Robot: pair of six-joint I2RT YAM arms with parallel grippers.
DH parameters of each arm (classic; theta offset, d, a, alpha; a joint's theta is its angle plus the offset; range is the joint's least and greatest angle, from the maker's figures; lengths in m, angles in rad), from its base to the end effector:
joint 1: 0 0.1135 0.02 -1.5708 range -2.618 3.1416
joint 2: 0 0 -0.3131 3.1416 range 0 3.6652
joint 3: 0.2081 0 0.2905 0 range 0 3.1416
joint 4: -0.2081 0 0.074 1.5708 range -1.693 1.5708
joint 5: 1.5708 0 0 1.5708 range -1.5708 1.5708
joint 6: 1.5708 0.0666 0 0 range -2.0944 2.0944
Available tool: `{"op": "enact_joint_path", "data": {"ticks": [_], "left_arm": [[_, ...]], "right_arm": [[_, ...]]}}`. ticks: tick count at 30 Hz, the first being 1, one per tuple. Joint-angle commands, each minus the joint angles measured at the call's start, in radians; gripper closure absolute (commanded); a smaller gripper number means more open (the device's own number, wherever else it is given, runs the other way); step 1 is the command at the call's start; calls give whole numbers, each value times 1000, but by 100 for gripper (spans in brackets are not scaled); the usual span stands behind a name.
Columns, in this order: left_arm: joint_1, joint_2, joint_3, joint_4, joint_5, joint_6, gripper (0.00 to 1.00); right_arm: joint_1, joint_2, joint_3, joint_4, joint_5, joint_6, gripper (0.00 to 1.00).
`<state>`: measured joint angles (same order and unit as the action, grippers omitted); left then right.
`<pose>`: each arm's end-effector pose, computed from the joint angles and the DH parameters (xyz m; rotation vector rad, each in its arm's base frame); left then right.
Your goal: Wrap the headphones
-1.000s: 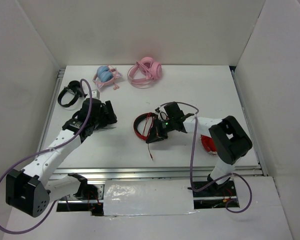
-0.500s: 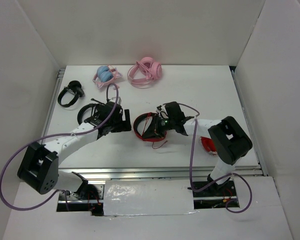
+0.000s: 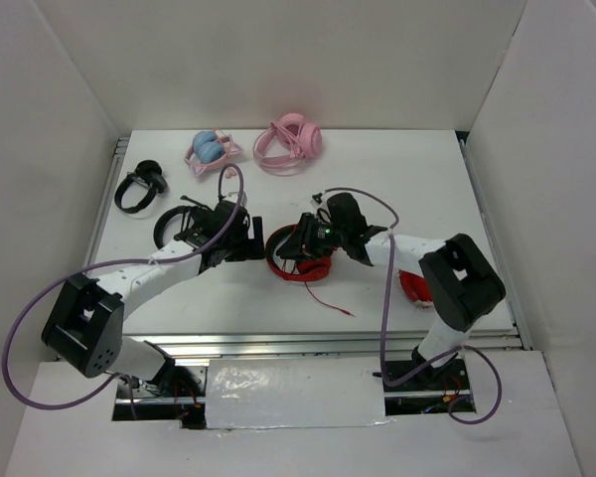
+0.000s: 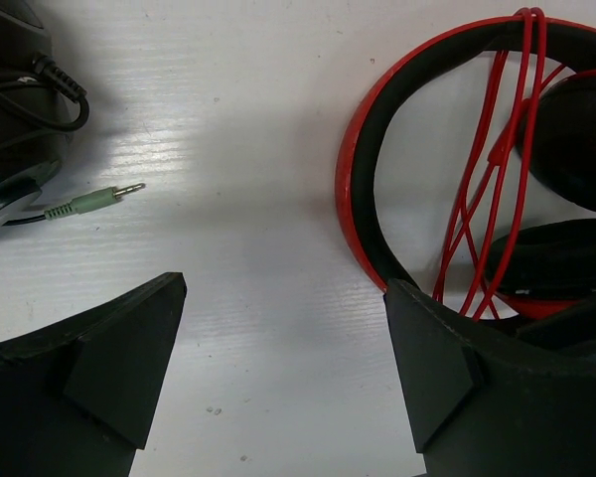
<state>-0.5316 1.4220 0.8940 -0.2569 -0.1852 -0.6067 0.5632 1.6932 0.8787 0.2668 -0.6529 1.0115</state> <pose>0.3062 -0.1658 0.2332 -0.1796 2.3580 -0.3430 0.3211 0.2506 0.1926 0.0888 2.4423 1.5286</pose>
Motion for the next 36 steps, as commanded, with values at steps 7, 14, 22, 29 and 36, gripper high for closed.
{"op": "enact_joint_path", "data": {"ticks": [7, 14, 22, 29, 36], "left_arm": [[-5, -84, -15, 64, -11, 2, 3], [-8, -104, -21, 54, -31, 8, 3], [-10, -117, -30, 36, -59, 24, 2], [-10, -117, -32, 38, -60, 28, 2], [-10, -109, -23, 19, -83, 36, 3]], "right_arm": [[70, -364, 36, -289, 309, -410, 37], [112, -654, -101, -782, 620, -452, 0], [257, -627, -247, -925, 814, -289, 0], [336, -387, -196, -913, 944, -294, 2], [389, -209, -122, -890, 1018, -292, 5]]}}
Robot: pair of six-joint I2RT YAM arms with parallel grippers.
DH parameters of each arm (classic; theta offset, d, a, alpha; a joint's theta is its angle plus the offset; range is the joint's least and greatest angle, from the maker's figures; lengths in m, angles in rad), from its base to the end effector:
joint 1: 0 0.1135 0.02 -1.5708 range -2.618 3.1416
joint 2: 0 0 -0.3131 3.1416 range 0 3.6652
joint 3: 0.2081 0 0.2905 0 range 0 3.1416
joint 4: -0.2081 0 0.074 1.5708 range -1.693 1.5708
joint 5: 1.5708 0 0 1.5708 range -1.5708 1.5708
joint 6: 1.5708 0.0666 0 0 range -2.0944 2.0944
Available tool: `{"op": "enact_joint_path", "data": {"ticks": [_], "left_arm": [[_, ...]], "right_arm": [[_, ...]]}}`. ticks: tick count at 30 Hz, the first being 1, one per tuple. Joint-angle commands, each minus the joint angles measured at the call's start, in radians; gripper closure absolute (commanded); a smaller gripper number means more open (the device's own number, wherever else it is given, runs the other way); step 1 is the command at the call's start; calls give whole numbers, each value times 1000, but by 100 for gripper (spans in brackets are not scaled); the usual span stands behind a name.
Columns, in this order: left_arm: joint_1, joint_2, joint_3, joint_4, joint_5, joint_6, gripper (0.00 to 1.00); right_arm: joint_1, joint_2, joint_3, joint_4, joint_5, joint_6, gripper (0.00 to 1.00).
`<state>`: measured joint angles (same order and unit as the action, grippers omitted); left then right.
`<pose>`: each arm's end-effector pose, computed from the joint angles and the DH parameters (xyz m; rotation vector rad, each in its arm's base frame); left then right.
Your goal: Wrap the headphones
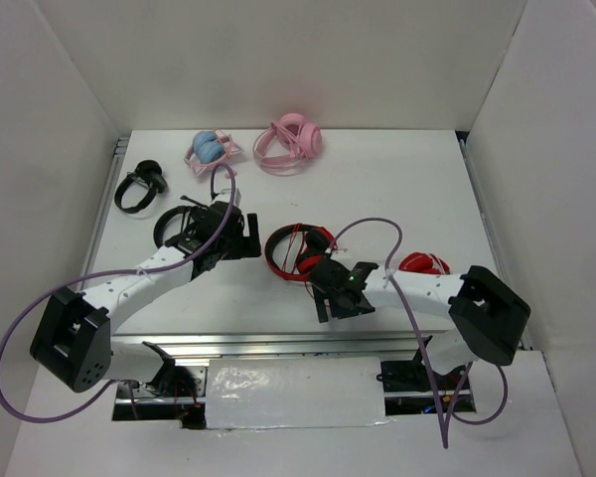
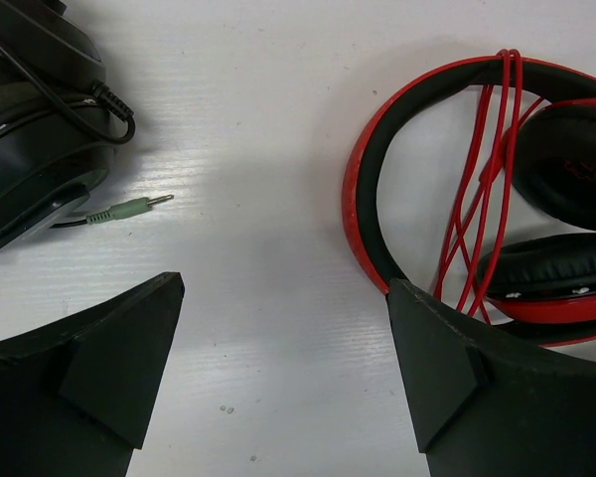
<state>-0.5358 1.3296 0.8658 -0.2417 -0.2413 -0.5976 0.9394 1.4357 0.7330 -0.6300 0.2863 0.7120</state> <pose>0.2935 -0.1557 0.2541 -0.1971 2.2646 -0.3306 0.1722 0.2036 0.1519 -0.2669 2.7588 -0.0272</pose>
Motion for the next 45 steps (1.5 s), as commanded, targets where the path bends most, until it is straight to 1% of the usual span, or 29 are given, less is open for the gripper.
{"op": "enact_joint_path", "data": {"ticks": [1, 3, 4, 6, 7, 9, 10, 12, 13, 15, 19, 22, 23, 25, 28, 30, 31, 33, 34, 35, 36, 37, 38, 40, 41, 44, 45], "left_arm": [[-6, -18, 4, 4, -27, 27, 3], [-6, -21, 1, 10, -27, 25, 3], [-6, -23, -1, 7, -29, 27, 3], [-4, -24, 1, 5, -35, 27, 3], [-4, -26, -1, 4, -36, 28, 3], [-4, -29, -1, 4, -38, 30, 3], [-4, -27, 1, 4, -36, 30, 3], [-4, -27, 6, 4, -36, 30, 3], [-4, -24, 7, 5, -35, 30, 3], [-4, -24, 12, -4, -42, 28, 3], [-4, -36, 10, -8, -47, 28, 3], [-4, -38, 9, -4, -41, 27, 3], [-4, -38, 9, -4, -41, 25, 3], [-4, -40, 7, -11, -49, 24, 3], [-4, -46, -1, -11, -53, 21, 3], [-4, -52, -8, -10, -49, 22, 3], [-4, -58, -10, -10, -47, 24, 3], [-3, -61, -17, -5, -47, 28, 3], [-3, -63, -19, -2, -46, 30, 3], [-3, -63, -21, -2, -43, 32, 3], [-3, -63, -21, -2, -43, 32, 3], [0, -61, -24, 1, -41, 30, 3], [5, -61, -28, 7, -36, 30, 3], [10, -60, -34, 16, -23, 30, 3], [13, -59, -40, 19, -15, 28, 3], [17, -59, -47, 16, -9, 32, 4], [19, -63, -51, 19, -6, 35, 4]], "right_arm": [[13, 58, 23, 30, 64, -8, 6], [10, 97, 54, 21, 71, -17, 11], [9, 104, 55, 29, 53, -26, 22], [18, 101, 48, 38, 22, -45, 37], [22, 98, 43, 45, -2, -46, 46], [38, 80, 11, 52, -61, -39, 58], [42, 75, -3, 71, -76, -34, 65], [47, 68, -44, 99, -128, -29, 75], [47, 68, -52, 114, -139, -26, 84], [55, 69, -46, 118, -168, -29, 100], [91, 39, -17, 119, -197, -49, 100], [88, 5, 78, 119, -235, -83, 100], [85, -6, 100, 125, -258, -118, 100], [66, -15, 170, 139, -282, -146, 100], [23, -12, 244, 184, -383, -216, 100], [-11, 18, 288, 168, -383, -270, 100], [-16, 32, 340, 150, -380, -293, 100], [-13, 84, 391, 87, -342, -383, 100], [-8, 110, 437, 70, -326, -461, 100], [4, 121, 454, 61, -255, -491, 100], [13, 127, 477, 55, -231, -532, 100], [22, 134, 479, 65, -202, -608, 100], [32, 138, 485, 79, -114, -638, 100], [58, 150, 488, 128, -29, -748, 100], [62, 155, 490, 153, 41, -772, 100], [62, 176, 485, 211, 109, -873, 100], [59, 177, 459, 260, 122, -906, 100]]}}
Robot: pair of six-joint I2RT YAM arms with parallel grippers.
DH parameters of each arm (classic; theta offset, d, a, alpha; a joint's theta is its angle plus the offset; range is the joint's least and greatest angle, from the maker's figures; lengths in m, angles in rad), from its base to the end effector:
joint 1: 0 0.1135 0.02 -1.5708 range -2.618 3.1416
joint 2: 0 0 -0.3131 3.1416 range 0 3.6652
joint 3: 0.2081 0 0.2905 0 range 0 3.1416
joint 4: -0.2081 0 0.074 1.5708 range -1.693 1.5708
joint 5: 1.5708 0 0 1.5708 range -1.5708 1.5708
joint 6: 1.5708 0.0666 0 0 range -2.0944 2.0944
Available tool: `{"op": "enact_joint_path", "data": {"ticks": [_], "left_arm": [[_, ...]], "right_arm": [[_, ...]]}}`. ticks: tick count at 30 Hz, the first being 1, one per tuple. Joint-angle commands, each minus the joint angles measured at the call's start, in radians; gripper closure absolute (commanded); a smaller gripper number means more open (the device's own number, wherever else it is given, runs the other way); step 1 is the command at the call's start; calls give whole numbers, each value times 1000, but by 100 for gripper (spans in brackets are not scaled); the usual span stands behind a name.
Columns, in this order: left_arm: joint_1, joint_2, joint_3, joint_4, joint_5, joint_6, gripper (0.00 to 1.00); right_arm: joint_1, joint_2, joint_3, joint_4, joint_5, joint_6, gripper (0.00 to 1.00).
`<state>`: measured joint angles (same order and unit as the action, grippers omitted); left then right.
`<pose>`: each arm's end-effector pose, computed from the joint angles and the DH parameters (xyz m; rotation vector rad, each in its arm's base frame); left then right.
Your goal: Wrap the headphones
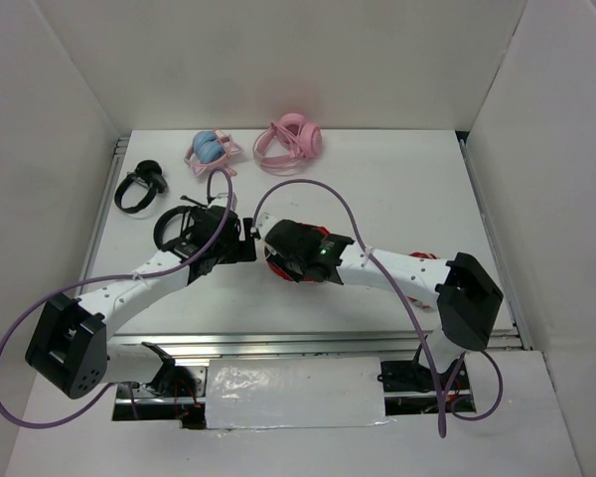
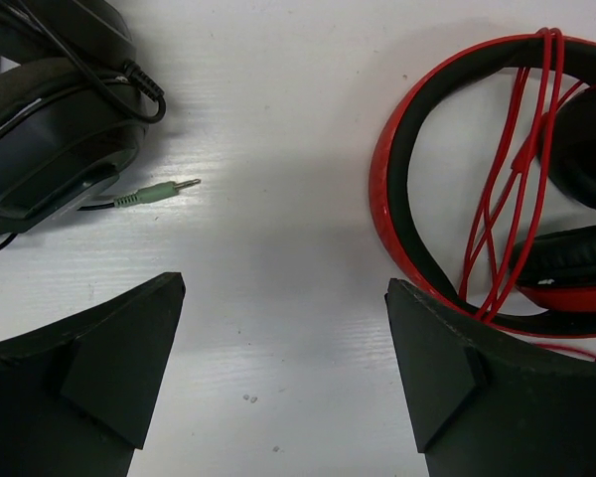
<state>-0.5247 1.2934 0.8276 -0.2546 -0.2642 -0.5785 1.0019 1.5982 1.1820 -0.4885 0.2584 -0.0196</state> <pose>0.2849 -0.1448 0.2494 -0.1978 2.2682 -0.2821 0.2289 0.3264 0.2577 -1.0950 2.1781 0.1183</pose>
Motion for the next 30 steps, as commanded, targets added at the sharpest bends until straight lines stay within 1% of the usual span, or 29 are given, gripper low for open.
{"op": "enact_joint_path", "data": {"ticks": [1, 4, 6, 9, 11, 12, 14, 19, 23, 26, 30], "left_arm": [[8, -26, -16, 35, 23, 17, 4], [9, -31, -25, 46, 32, 16, 4], [11, -26, -24, 41, 34, 16, 4], [14, -28, -22, 41, 31, 16, 4], [17, -31, -25, 43, 36, 16, 4], [17, -31, -28, 46, 39, 17, 4], [17, -29, -30, 49, 48, 19, 5], [19, -13, -27, 54, 52, 16, 5], [19, -13, -22, 48, 52, 16, 5], [19, -8, -21, 43, 49, 14, 6], [17, -6, -18, 35, 40, 9, 6]], "right_arm": [[-5, 8, -10, 152, 162, -237, 100], [-11, -6, -70, 306, 151, -353, 100], [-22, -6, -76, 356, 105, -379, 100], [-49, -3, -106, 444, -2, -410, 100], [-69, -4, -131, 484, -28, -419, 100], [-74, 2, -143, 537, -47, -419, 100], [-92, 6, -154, 577, -103, -416, 100], [-126, 54, -173, 620, -133, -381, 100], [-146, 68, -219, 730, -160, -370, 100], [-160, 94, -249, 813, -209, -405, 100], [-166, 131, -216, 800, -212, -410, 100]]}}
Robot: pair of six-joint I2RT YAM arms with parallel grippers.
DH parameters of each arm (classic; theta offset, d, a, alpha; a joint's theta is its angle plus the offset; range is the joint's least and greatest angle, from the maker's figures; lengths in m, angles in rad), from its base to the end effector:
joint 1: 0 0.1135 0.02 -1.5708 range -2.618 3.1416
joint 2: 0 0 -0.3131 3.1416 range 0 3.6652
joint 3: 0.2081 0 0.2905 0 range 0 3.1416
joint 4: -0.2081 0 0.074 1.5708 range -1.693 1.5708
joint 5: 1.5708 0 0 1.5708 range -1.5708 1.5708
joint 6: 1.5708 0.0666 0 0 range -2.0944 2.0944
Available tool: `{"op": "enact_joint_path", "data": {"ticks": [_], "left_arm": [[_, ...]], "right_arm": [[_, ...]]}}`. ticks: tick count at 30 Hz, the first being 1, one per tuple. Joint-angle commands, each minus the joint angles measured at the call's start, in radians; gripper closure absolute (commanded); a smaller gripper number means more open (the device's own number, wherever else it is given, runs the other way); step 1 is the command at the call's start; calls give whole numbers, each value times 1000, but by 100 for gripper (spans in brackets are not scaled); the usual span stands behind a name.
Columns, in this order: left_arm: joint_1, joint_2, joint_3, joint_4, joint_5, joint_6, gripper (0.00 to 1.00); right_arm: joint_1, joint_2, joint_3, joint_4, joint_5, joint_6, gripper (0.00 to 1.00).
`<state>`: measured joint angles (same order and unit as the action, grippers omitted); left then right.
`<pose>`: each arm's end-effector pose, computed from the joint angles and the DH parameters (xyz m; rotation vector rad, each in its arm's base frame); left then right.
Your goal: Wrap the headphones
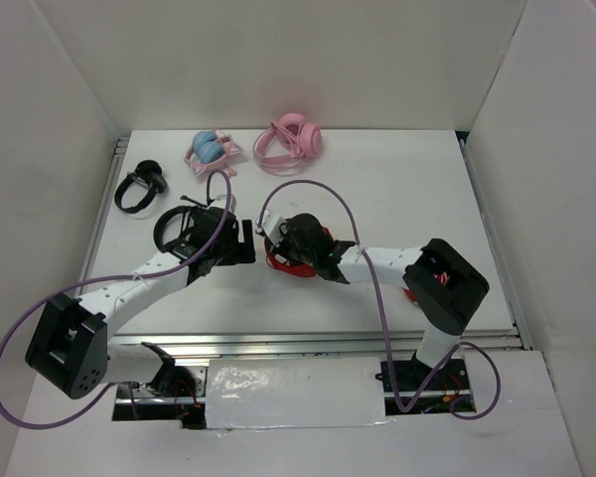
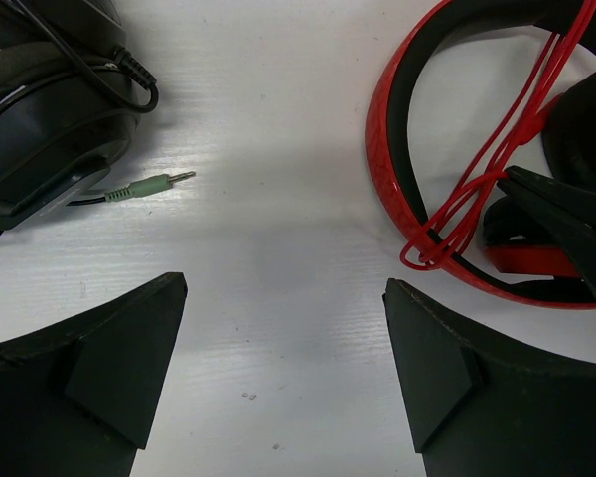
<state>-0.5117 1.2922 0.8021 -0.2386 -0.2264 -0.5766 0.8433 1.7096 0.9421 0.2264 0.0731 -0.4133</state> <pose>0.2833 -0.1420 0.2412 -0.1911 2.2882 -0.3086 0.2895 0.3178 0.1971 -1.2077 1.7368 0.1797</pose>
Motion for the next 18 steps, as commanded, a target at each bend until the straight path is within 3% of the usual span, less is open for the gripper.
{"op": "enact_joint_path", "data": {"ticks": [1, 6, 15, 18], "left_arm": [[6, -7, 6, 18, 1, 7, 6], [6, -1, 14, 18, 4, 6, 6], [6, 13, 16, 19, 9, -2, 6], [6, 16, 19, 18, 9, 0, 6]], "right_arm": [[-9, 19, 11, 102, -27, -18, 100], [-13, -13, -49, 198, -68, -81, 100], [3, -16, 21, 145, -89, -189, 100], [-6, -24, 1, 206, -122, -212, 100]]}}
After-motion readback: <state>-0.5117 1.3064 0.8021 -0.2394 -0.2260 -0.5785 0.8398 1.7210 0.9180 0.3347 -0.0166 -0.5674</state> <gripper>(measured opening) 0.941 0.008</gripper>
